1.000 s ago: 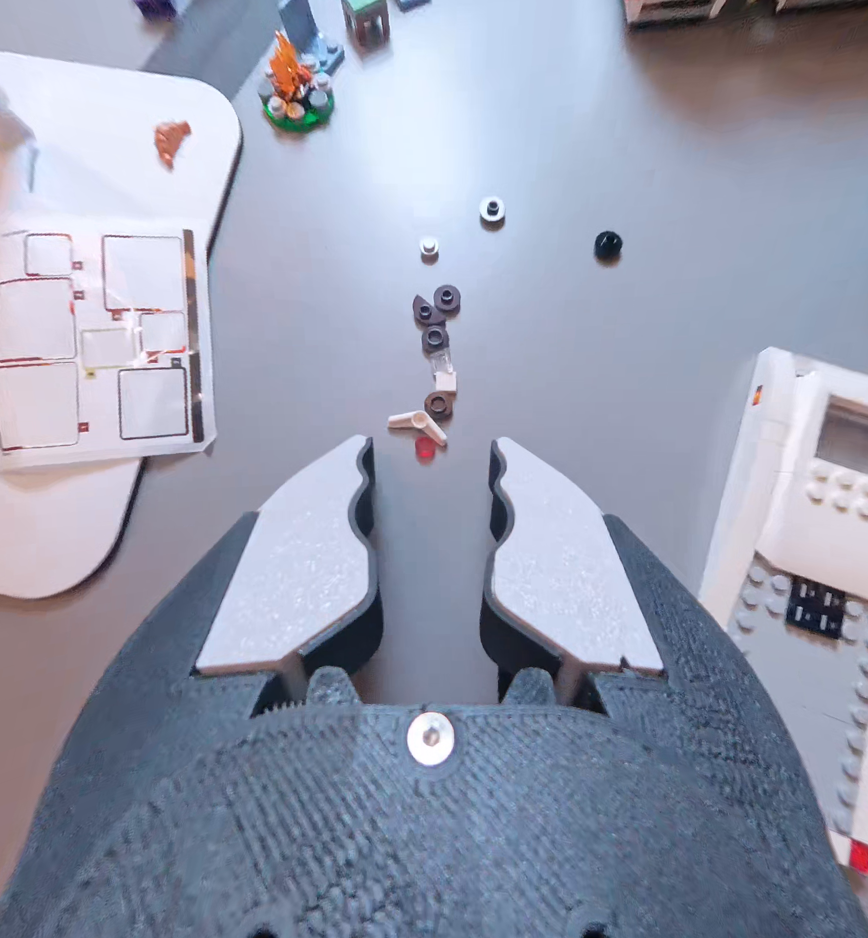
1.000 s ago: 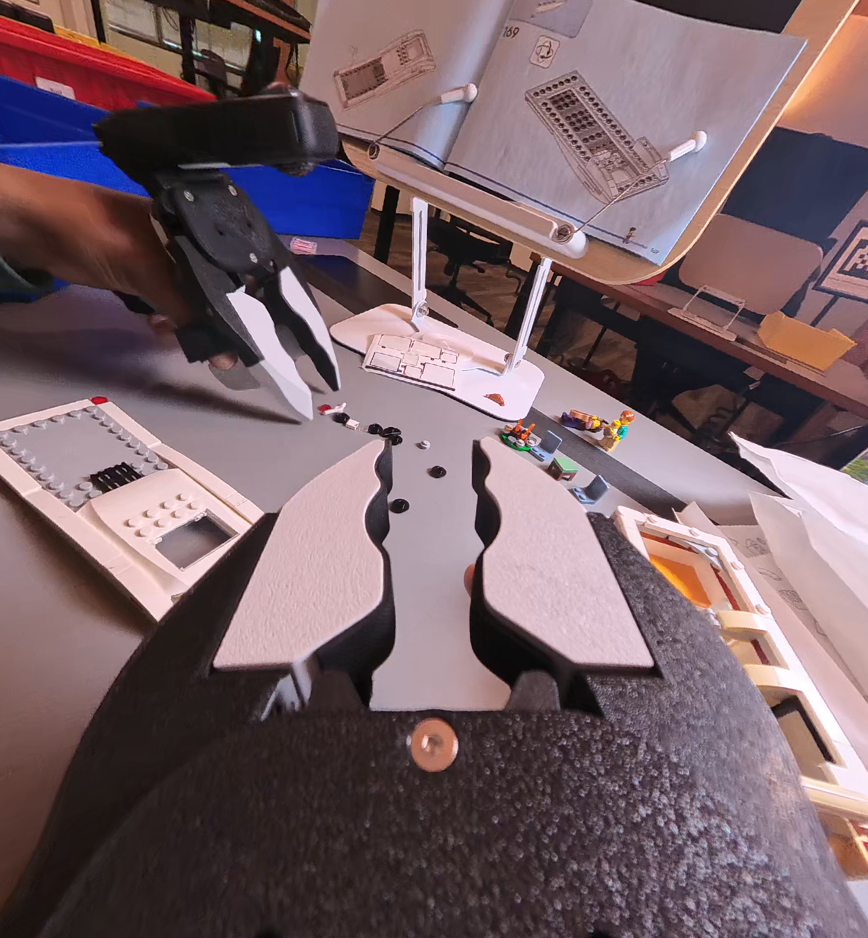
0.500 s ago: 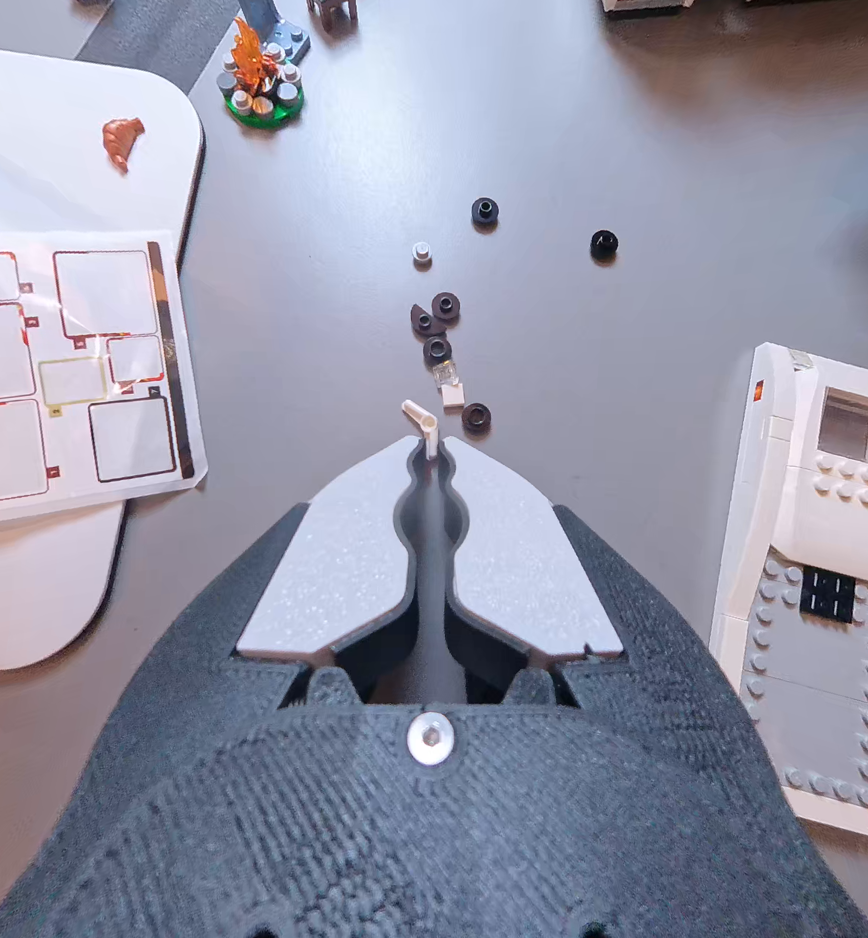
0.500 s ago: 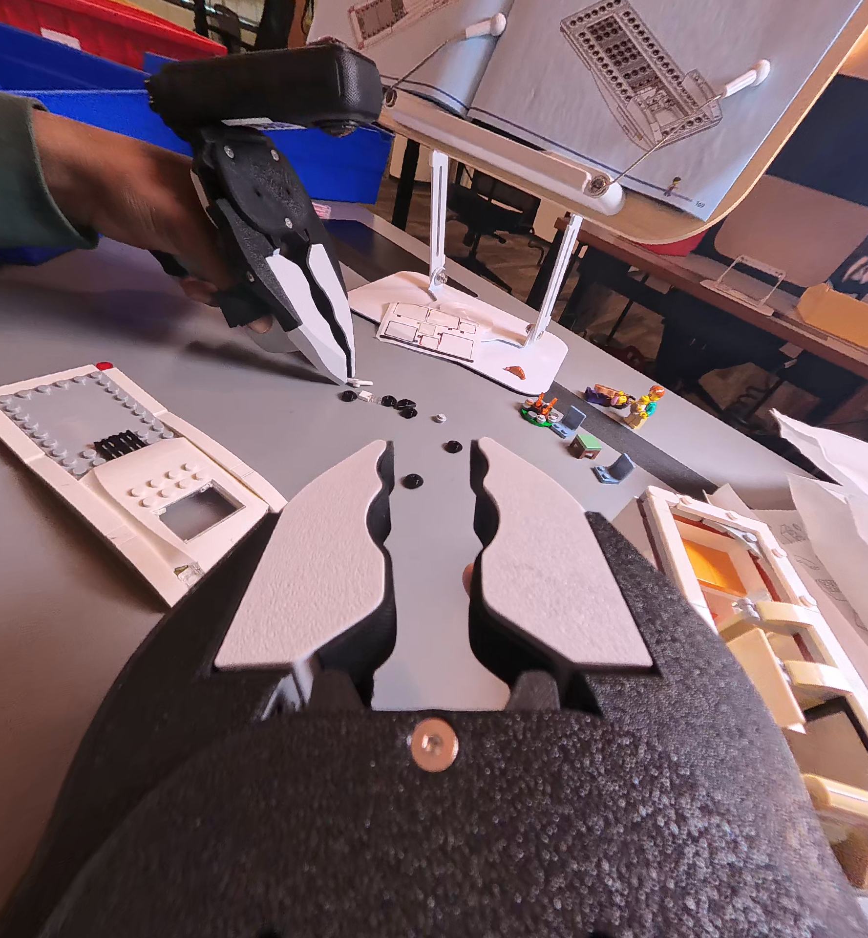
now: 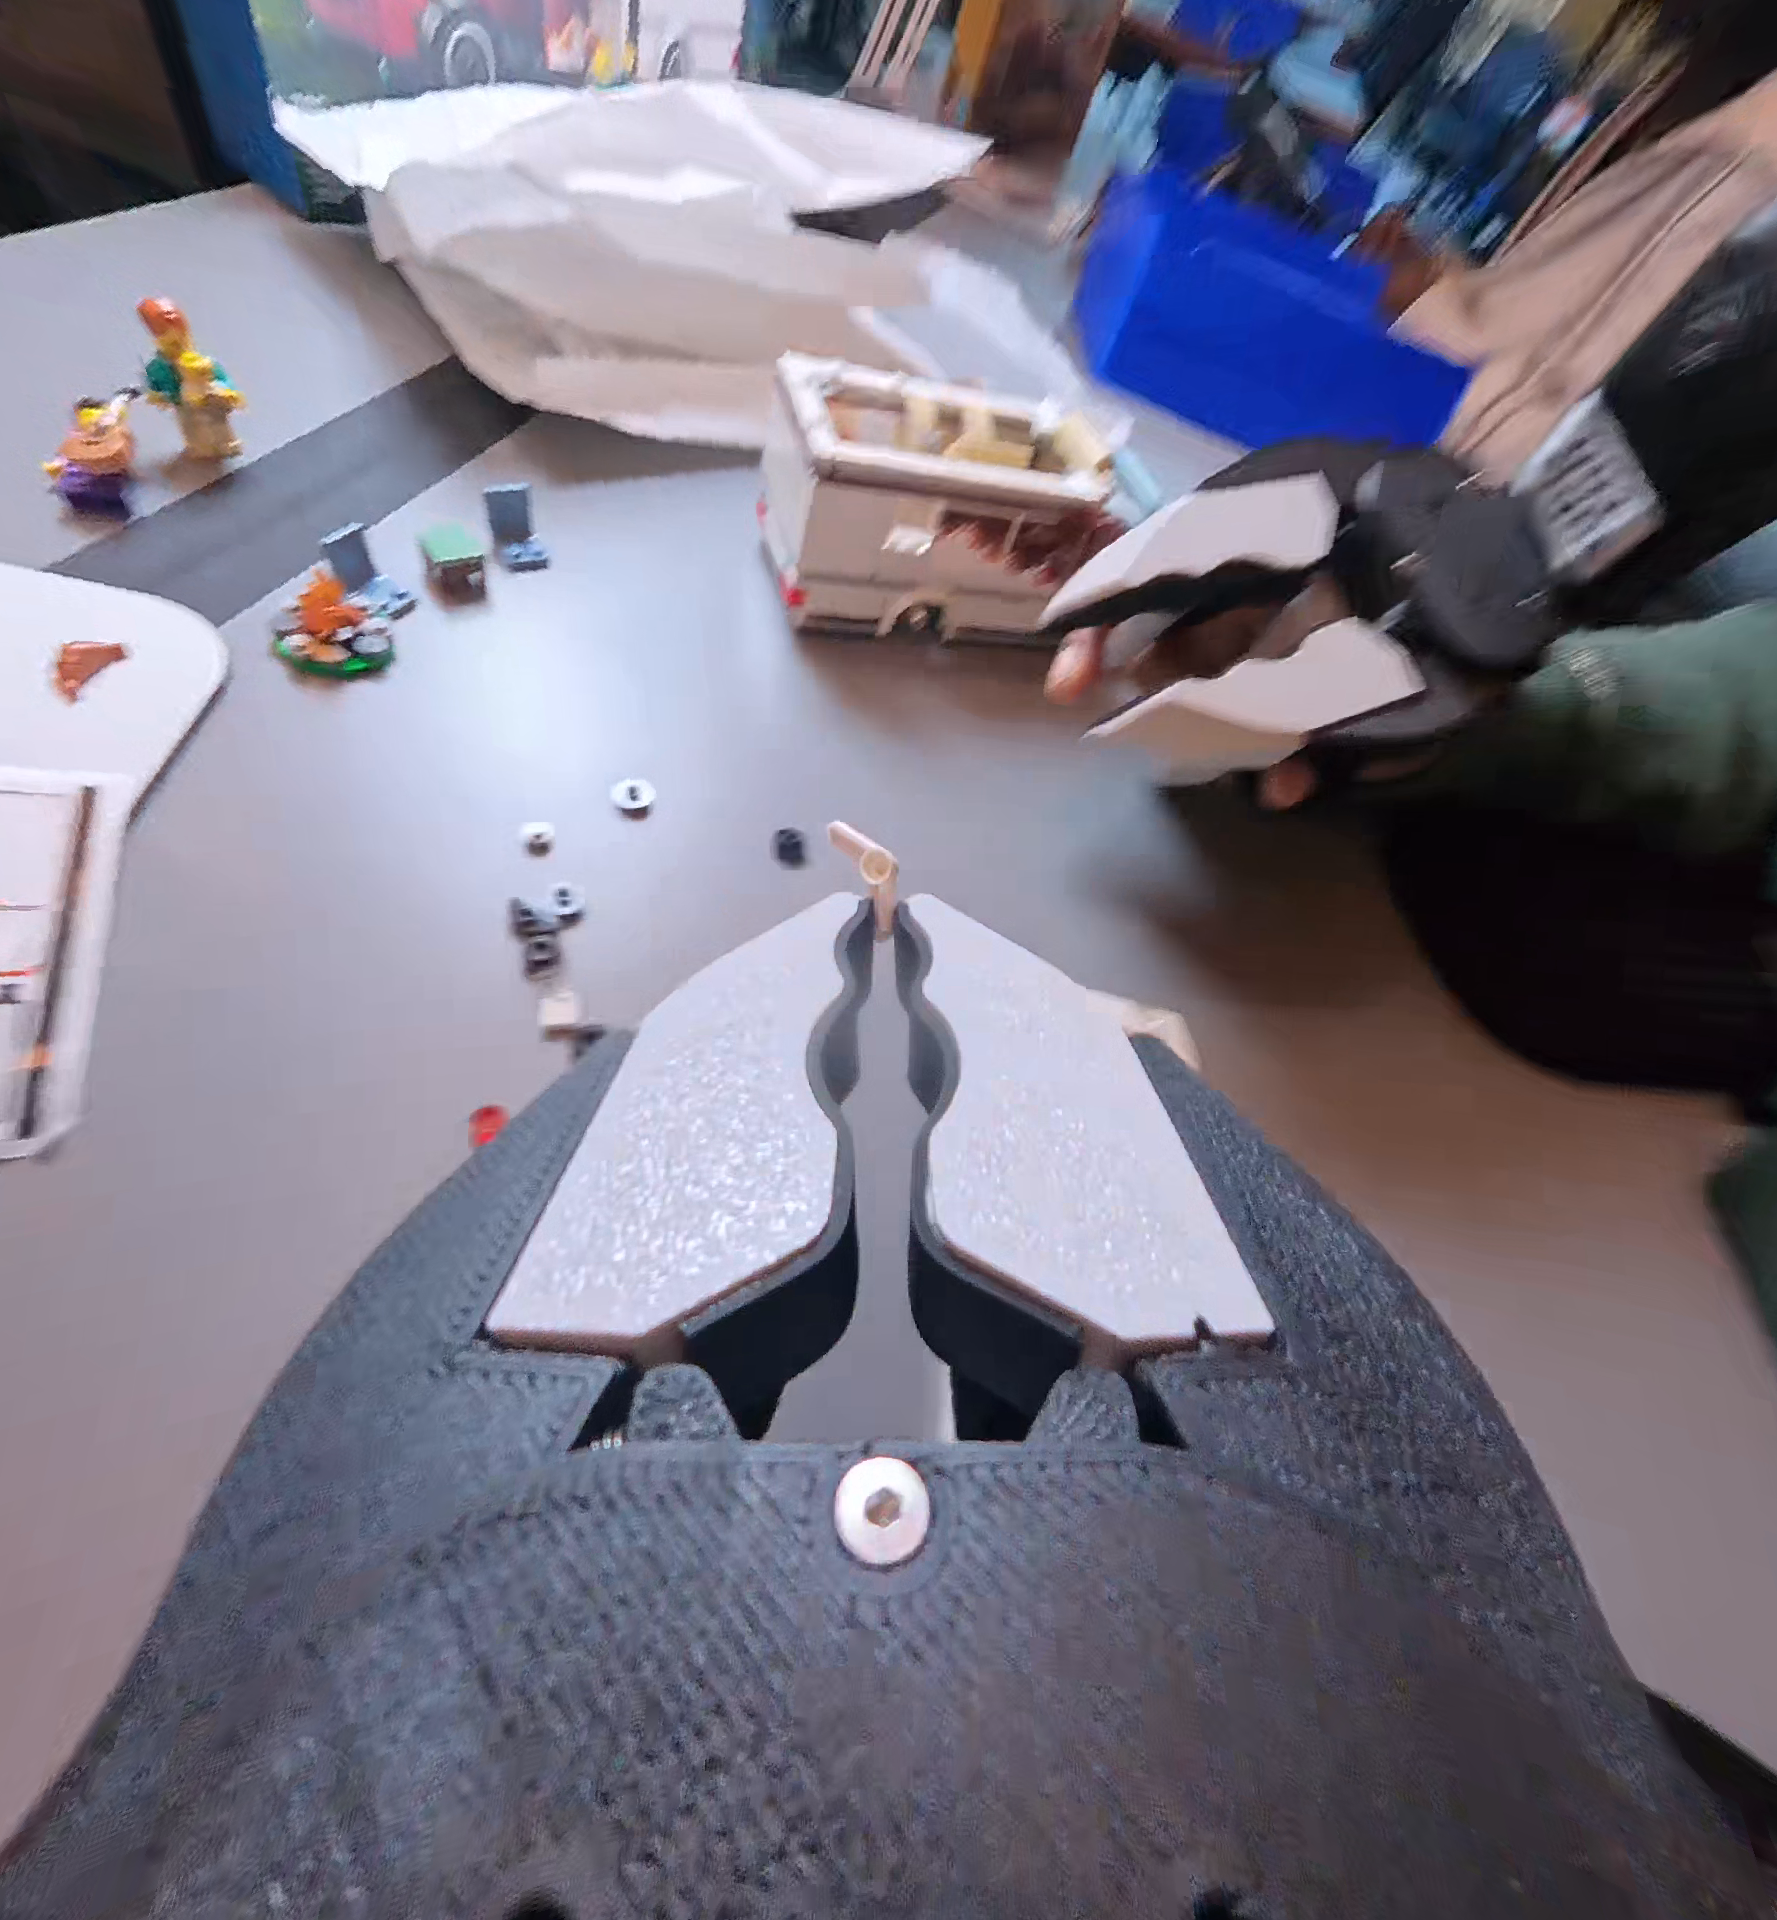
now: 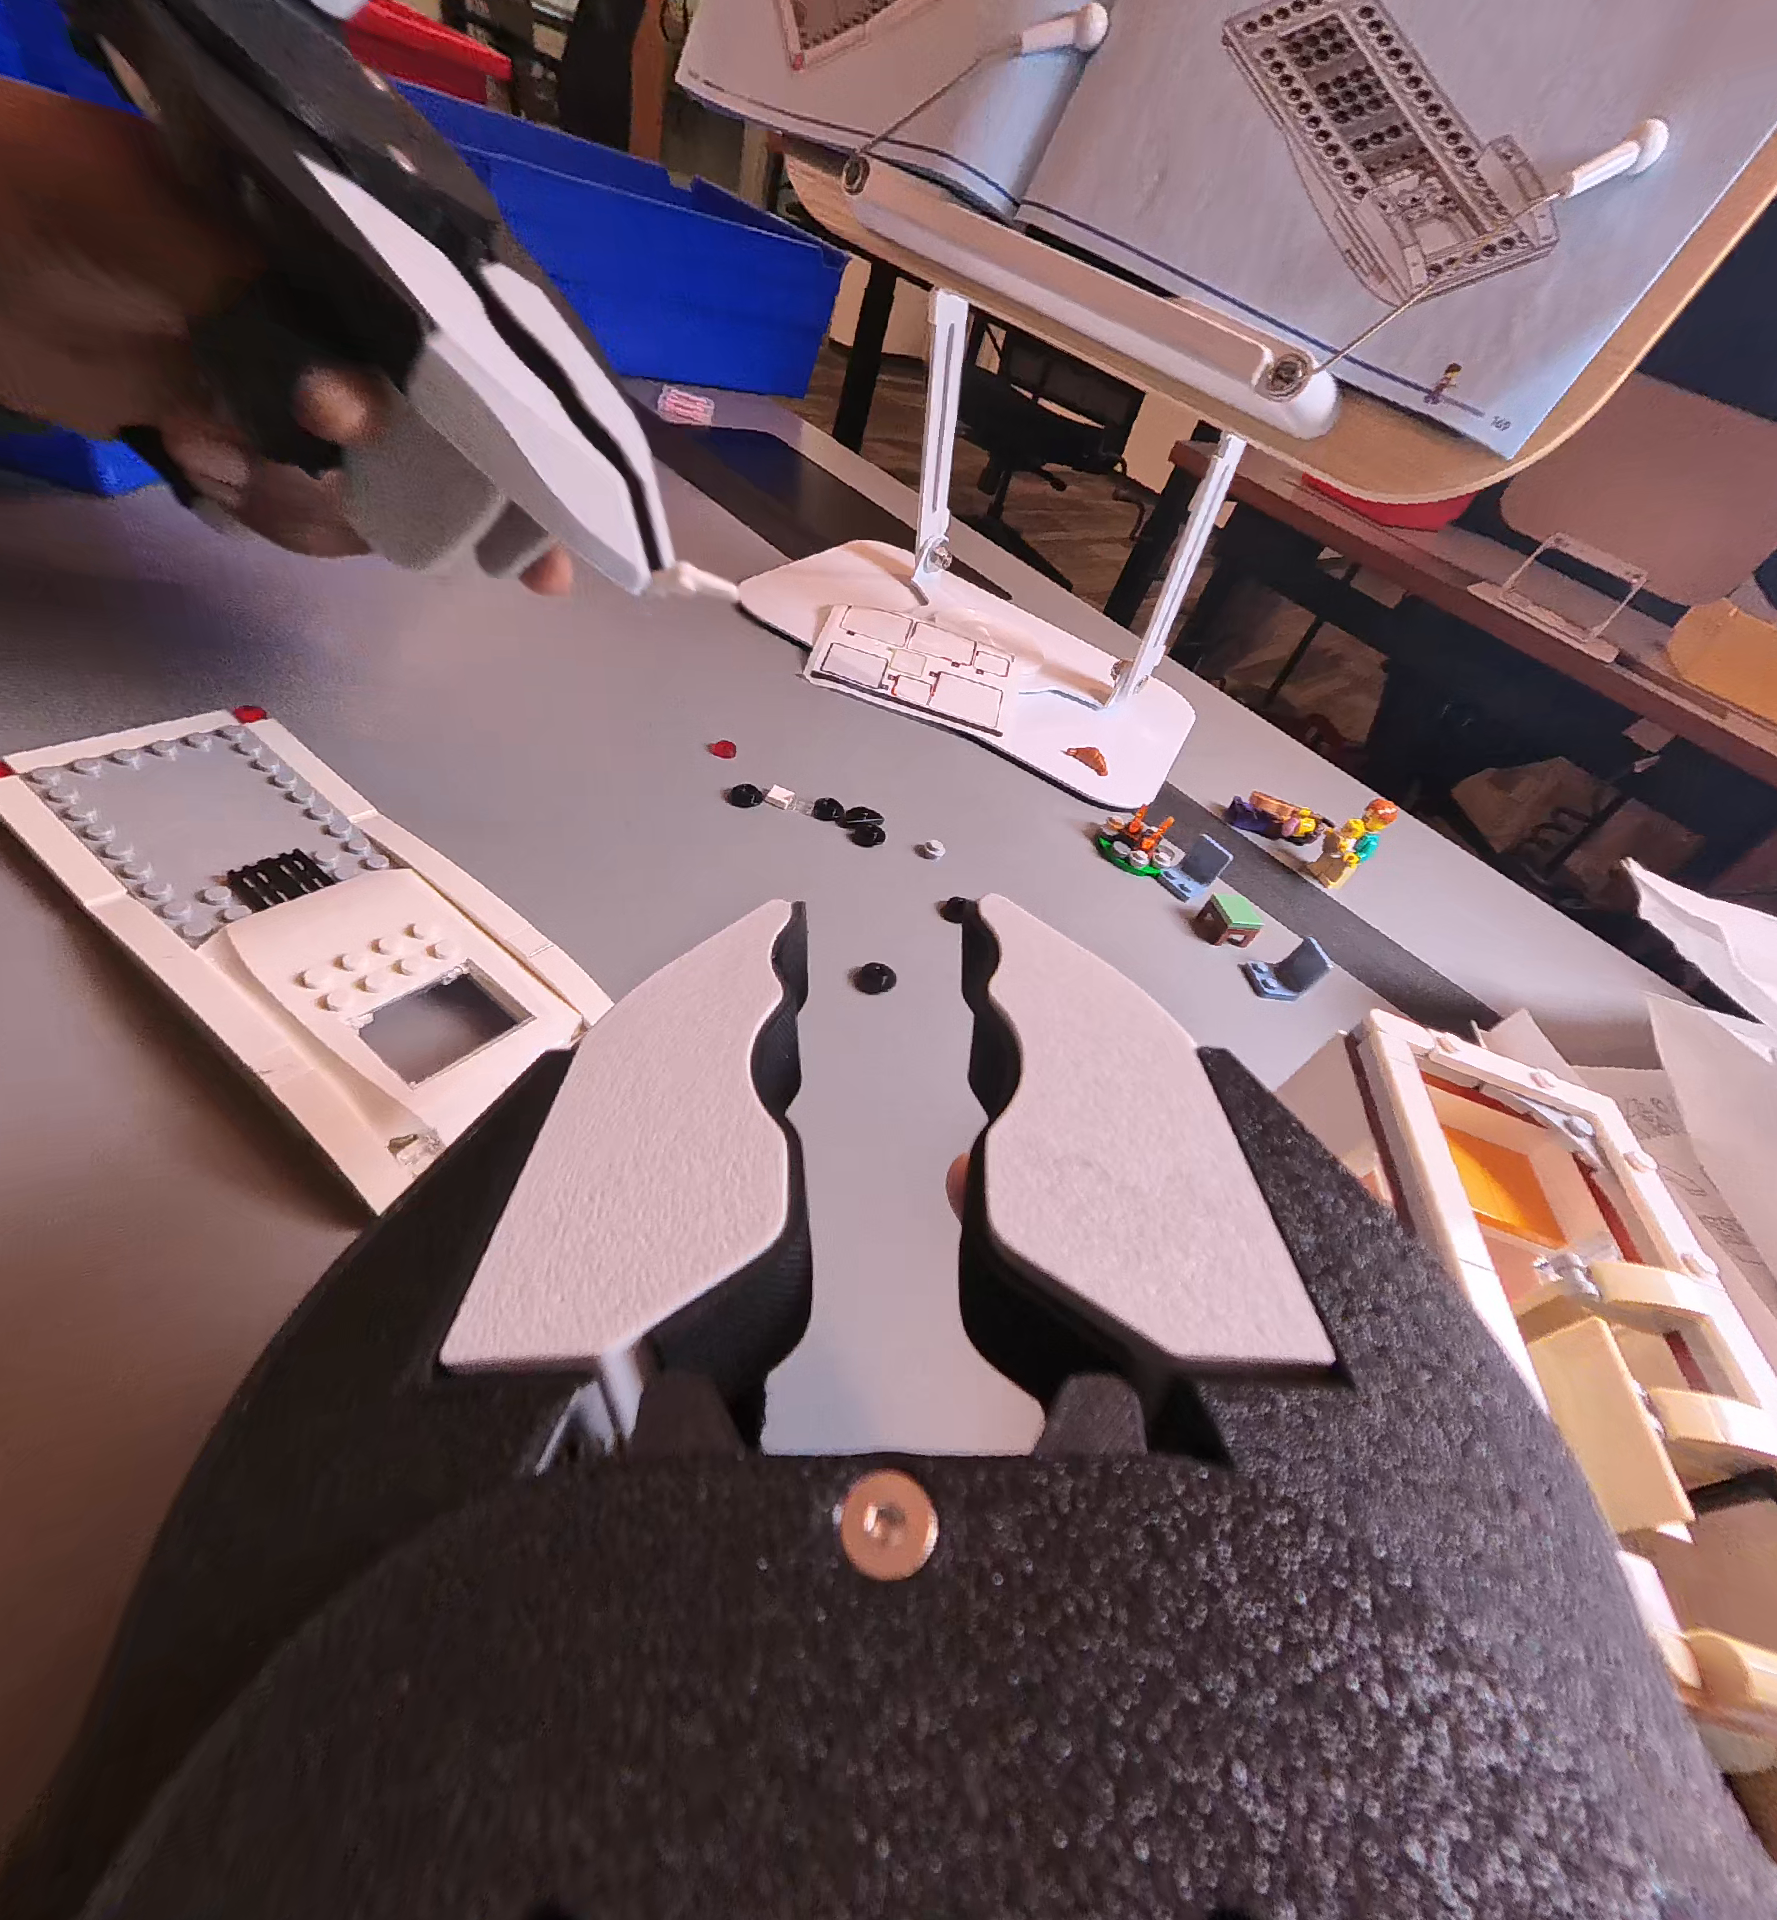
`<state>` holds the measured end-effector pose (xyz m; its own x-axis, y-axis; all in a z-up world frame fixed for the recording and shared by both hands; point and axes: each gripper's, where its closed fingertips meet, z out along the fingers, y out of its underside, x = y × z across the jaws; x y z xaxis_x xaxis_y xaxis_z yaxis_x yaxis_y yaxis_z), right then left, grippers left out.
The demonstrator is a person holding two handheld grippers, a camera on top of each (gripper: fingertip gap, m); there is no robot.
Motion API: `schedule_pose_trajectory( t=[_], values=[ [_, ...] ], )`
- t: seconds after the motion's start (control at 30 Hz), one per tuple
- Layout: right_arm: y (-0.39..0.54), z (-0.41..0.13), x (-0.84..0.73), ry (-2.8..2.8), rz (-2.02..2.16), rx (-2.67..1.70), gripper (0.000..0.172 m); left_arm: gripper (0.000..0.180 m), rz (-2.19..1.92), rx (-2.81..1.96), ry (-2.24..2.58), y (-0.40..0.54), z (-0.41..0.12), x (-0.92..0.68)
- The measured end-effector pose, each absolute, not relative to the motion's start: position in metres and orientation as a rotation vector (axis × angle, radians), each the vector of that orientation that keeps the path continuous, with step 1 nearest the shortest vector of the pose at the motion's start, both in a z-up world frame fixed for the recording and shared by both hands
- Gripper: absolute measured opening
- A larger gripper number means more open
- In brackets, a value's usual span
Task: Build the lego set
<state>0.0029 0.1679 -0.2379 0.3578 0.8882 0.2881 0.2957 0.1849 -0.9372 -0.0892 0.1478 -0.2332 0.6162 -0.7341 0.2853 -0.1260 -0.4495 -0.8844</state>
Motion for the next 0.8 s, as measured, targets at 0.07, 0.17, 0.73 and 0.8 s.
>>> schedule_pose_trajectory(
  t=[0.07,0.17,0.73,0.8],
  values=[
    [0.167,-0.238,0.002,-1.188,0.594,-1.364,0.027,0.004,-1.052,-1.855,0.592,0.128,-0.217,-0.081],
    [0.164,-0.238,0.001,-1.201,0.601,-1.357,0.026,0.004,-1.362,-1.757,0.430,0.099,-0.202,-0.080],
    [0.174,-0.277,-0.025,-1.583,0.488,-1.508,0.023,0.004,-1.409,-2.148,0.478,0.012,-0.277,-0.086],
    [0.174,-0.275,-0.025,-1.582,0.521,-1.518,0.022,0.004,-1.405,-2.206,0.611,-0.002,-0.282,-0.079]
  ],
)
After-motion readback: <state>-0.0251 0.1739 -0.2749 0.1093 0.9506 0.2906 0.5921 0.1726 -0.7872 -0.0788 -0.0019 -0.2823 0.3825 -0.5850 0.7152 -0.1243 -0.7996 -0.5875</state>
